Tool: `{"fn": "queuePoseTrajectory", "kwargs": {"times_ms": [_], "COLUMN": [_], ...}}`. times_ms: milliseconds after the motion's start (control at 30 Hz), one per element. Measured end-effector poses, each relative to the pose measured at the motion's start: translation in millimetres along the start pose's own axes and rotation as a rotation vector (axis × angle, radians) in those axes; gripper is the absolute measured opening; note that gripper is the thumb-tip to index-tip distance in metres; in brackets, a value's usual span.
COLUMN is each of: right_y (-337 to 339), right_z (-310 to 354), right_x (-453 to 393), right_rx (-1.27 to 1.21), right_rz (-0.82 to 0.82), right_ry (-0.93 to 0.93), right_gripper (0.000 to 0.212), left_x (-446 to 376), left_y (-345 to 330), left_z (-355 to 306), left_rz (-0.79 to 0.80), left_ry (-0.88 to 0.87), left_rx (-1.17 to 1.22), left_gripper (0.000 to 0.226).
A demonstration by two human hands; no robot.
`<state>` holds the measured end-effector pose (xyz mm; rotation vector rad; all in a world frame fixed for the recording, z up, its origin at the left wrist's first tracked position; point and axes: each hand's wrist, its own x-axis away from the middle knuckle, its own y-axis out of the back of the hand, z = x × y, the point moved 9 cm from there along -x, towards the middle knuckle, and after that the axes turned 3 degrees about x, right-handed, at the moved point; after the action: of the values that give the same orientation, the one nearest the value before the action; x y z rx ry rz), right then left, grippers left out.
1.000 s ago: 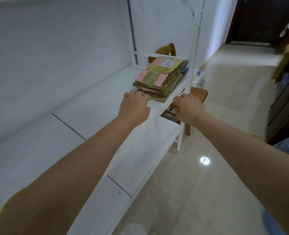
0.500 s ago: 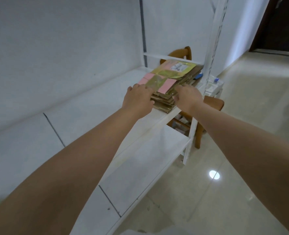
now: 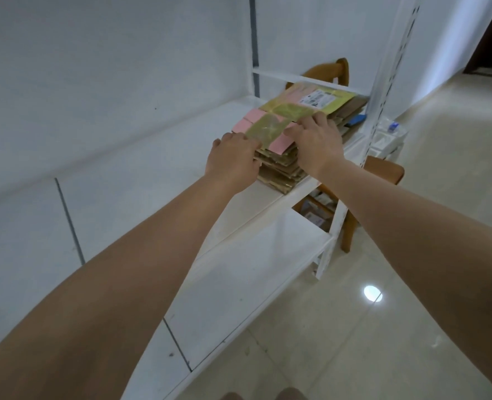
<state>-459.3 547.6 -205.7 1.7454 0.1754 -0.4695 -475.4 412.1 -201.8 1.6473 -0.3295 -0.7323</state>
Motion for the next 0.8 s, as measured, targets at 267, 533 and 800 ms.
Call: {"fn": "queuePoseTrajectory", "kwargs": {"times_ms": [267, 533, 800], "right_y": [-11.4, 23.0, 49.2], "right_z": [-2.1, -13.1, -34.3], "right_x": [-7.0, -1.2, 13.2], "right_rx": [-0.006, -0.216, -0.456], "right_rz": [-0.004, -0.213, -0.369], "right_ry": [0.055, 0.062, -0.006], "right_gripper": [0.039, 0.037, 0.032], "left_x": [-6.0, -12.0, -19.7], "left_y": [-22.3, -11.8, -0.3], "left_z": [5.5, 19.1, 25.8], "left_rz": [-0.006, -0.083, -0.134], "left_ry": [0.016, 0.086, 0.257], "left_rx": [0.046, 0.128, 0.502], "left_gripper": [0.039, 0.03, 0.053]}}
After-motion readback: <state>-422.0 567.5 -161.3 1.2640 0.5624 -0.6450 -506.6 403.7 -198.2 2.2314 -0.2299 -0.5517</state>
